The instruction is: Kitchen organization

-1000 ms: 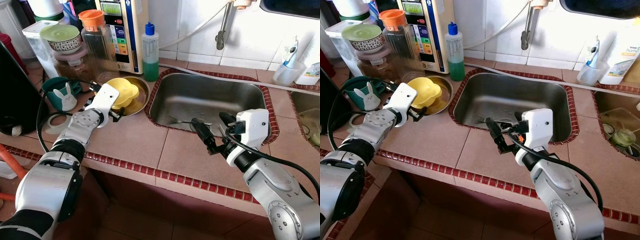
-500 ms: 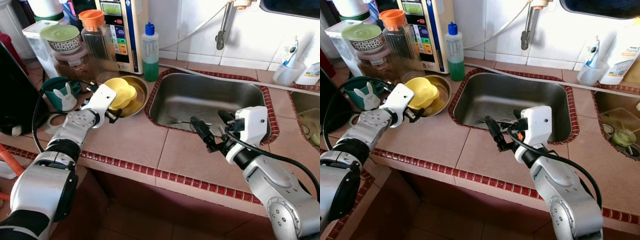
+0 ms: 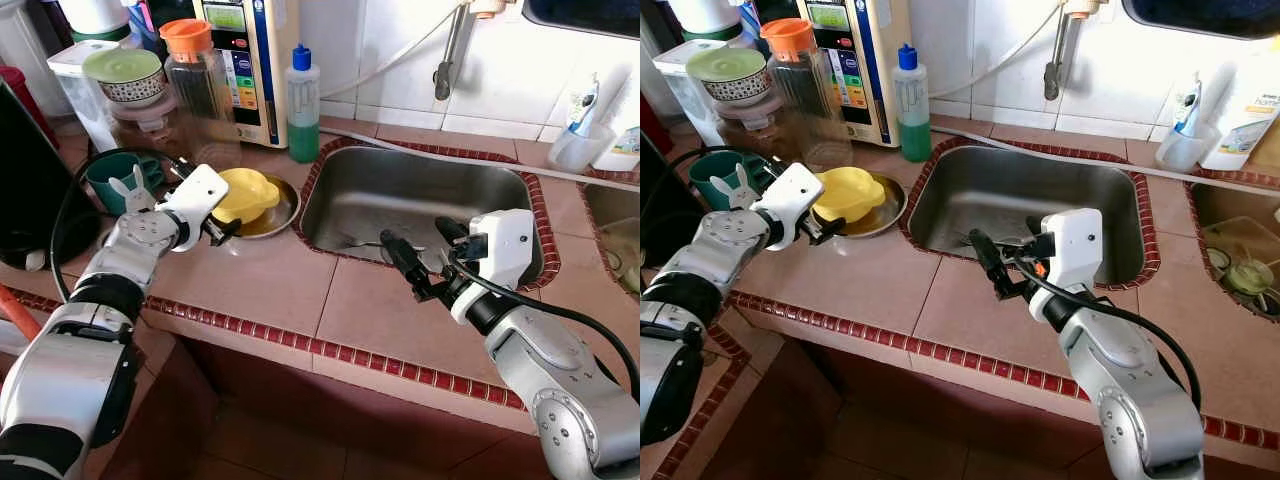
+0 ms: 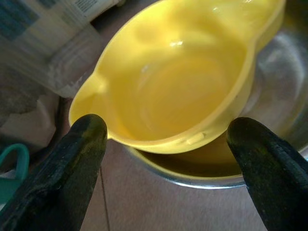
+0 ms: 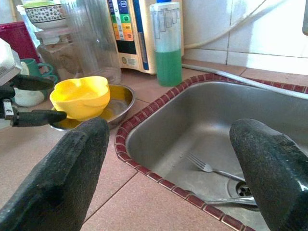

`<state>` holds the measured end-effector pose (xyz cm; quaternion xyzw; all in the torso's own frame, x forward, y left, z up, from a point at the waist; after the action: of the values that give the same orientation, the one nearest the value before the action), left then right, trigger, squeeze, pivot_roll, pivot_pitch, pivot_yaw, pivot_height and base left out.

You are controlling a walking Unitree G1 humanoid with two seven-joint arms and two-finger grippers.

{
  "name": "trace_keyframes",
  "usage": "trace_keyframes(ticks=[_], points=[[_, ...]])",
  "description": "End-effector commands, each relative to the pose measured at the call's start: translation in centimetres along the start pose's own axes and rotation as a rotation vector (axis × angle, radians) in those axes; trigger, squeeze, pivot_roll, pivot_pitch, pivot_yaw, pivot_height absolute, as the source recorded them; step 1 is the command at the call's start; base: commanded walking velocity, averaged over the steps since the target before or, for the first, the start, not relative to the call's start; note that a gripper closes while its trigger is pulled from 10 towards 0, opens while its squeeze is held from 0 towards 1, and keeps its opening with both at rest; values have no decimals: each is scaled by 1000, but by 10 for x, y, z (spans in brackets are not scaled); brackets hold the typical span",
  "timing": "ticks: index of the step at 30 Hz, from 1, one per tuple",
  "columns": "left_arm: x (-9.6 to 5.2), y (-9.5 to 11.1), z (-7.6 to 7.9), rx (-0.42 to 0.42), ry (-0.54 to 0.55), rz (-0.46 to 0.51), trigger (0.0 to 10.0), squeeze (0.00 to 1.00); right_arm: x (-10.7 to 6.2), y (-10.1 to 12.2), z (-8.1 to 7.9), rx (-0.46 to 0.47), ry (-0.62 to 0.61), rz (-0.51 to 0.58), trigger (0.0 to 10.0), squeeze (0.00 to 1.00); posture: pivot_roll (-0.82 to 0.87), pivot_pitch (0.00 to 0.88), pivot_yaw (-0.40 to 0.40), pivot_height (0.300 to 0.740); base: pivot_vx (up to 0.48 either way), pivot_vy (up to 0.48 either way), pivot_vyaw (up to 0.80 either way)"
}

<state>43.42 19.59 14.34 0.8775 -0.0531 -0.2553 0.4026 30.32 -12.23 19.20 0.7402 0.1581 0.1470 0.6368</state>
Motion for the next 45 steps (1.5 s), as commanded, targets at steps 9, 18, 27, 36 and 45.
trace_keyframes(ticks=[9,18,27,36,45], points=[[-15,-19,-2,54,-72,-48,10000,0,4,5,4,-4,-2,19,10000,949,3,18,51,740,0,0,0],[-20,1,-15,68,-26,13,10000,0,7,5,4,-3,2,22,10000,945,10,16,44,740,0,0,0],[-14,44,-21,38,53,171,10000,0,9,7,4,-5,4,27,10000,949,2,13,39,740,0,0,0],[-11,42,-8,68,0,170,10000,0,8,6,5,-7,-3,26,10000,949,-5,14,41,740,0,0,0],[-14,24,30,129,-246,149,8314,0,9,7,5,-9,2,28,10000,945,-5,6,40,740,0,0,0]])
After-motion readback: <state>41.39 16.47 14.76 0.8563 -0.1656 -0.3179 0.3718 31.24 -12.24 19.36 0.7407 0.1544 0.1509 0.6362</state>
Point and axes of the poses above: a point about 5 cm out from each wrist's last joint towards the gripper, its own x axis pointing out of the wrist towards the gripper, its own y axis along the axis of the wrist's last joint, z = x × y, the point moved 5 cm from there along x, pointing out of the wrist towards the gripper, and after that the axes turned 4 degrees about x, right-handed, at the moved point
